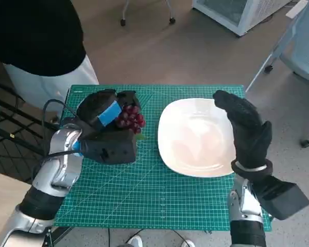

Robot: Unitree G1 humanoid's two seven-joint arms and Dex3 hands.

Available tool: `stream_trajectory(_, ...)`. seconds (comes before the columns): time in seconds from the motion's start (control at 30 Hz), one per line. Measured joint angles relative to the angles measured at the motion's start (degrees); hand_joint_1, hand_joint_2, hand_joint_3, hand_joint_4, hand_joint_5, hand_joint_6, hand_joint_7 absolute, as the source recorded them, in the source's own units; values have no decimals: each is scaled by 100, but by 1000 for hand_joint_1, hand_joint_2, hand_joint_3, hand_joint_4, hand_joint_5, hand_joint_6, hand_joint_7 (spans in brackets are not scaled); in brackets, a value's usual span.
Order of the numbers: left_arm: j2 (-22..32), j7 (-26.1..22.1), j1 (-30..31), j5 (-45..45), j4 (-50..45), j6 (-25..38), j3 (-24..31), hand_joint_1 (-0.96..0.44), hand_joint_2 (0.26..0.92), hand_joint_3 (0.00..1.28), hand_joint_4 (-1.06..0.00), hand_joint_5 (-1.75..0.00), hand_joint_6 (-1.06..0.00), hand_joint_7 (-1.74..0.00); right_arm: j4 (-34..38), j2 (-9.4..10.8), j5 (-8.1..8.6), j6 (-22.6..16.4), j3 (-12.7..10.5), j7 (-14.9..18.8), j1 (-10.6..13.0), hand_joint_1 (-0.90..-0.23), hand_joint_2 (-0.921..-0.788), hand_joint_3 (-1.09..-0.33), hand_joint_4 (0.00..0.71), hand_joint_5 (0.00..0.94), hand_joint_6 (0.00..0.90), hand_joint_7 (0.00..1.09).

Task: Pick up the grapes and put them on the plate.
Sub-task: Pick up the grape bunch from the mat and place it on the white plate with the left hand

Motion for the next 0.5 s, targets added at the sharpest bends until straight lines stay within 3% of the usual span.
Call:
stream_trajectory(0.27,-363,-225,-175,120,-148,183,-239,2,921,144,-595,-1366,-573,-1112,-12,-8,5,7,-27,1,0,-704,-921,-693,355,2,21,531)
stream_trajectory(0.5,-897,-456,-842,280,83,249,-653,2,921,141,-596,-1352,-573,-1126,-62,-20,66,34,-50,1,3,-707,-921,-687,357,3,26,527)
